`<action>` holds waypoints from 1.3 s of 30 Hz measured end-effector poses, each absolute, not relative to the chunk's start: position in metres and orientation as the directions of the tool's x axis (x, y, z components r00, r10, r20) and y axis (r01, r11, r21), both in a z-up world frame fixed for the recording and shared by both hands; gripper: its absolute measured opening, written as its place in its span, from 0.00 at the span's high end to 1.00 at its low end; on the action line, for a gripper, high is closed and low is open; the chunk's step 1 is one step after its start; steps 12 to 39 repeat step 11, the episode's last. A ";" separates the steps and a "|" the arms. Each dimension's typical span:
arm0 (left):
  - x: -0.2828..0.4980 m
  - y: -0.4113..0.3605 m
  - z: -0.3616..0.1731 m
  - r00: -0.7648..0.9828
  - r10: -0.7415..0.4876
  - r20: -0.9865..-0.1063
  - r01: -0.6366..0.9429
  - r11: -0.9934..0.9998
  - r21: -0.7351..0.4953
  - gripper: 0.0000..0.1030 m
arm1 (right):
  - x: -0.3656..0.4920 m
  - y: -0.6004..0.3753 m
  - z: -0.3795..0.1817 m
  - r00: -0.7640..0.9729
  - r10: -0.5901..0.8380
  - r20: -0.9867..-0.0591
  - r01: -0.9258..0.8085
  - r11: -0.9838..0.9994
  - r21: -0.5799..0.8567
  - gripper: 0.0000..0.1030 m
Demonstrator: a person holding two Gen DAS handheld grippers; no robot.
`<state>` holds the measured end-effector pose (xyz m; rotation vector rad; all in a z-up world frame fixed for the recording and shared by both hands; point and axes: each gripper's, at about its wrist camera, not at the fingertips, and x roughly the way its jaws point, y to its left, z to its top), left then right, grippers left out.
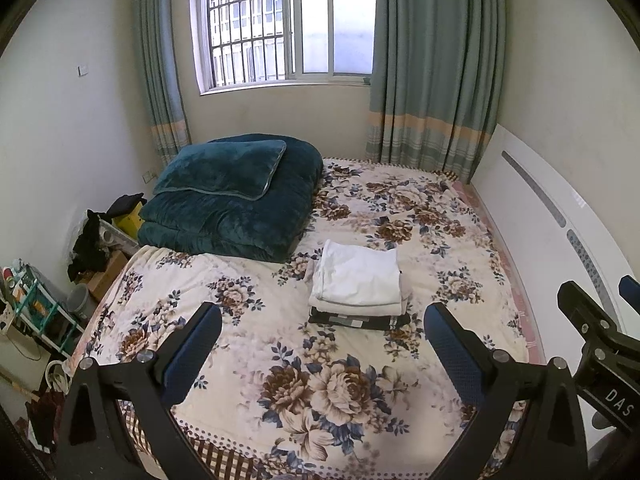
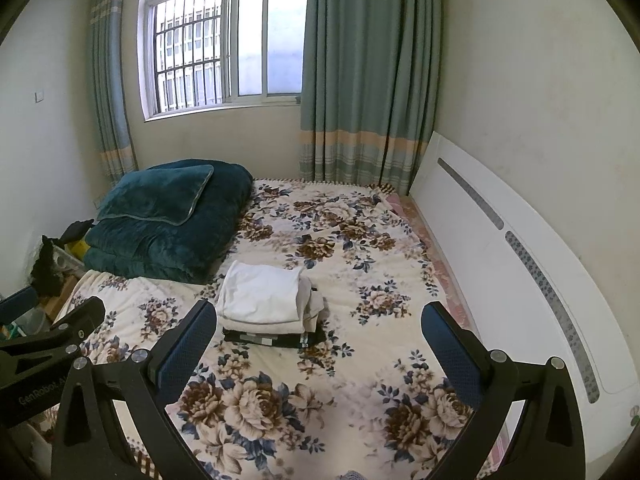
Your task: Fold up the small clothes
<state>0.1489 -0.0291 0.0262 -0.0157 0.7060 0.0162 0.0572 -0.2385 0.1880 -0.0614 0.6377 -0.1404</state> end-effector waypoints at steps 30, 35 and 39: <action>0.142 -0.027 0.028 0.771 0.046 -0.636 -0.055 0.998 0.005 0.00 | 0.056 -0.236 0.187 0.795 -0.146 -0.589 0.106 0.989 -0.102 0.00; 0.142 -0.027 0.028 0.771 0.046 -0.636 -0.055 0.998 0.005 0.00 | 0.056 -0.236 0.187 0.795 -0.146 -0.589 0.106 0.989 -0.102 0.00; 0.142 -0.027 0.028 0.771 0.046 -0.636 -0.055 0.998 0.005 0.00 | 0.056 -0.236 0.187 0.795 -0.146 -0.589 0.106 0.989 -0.102 0.00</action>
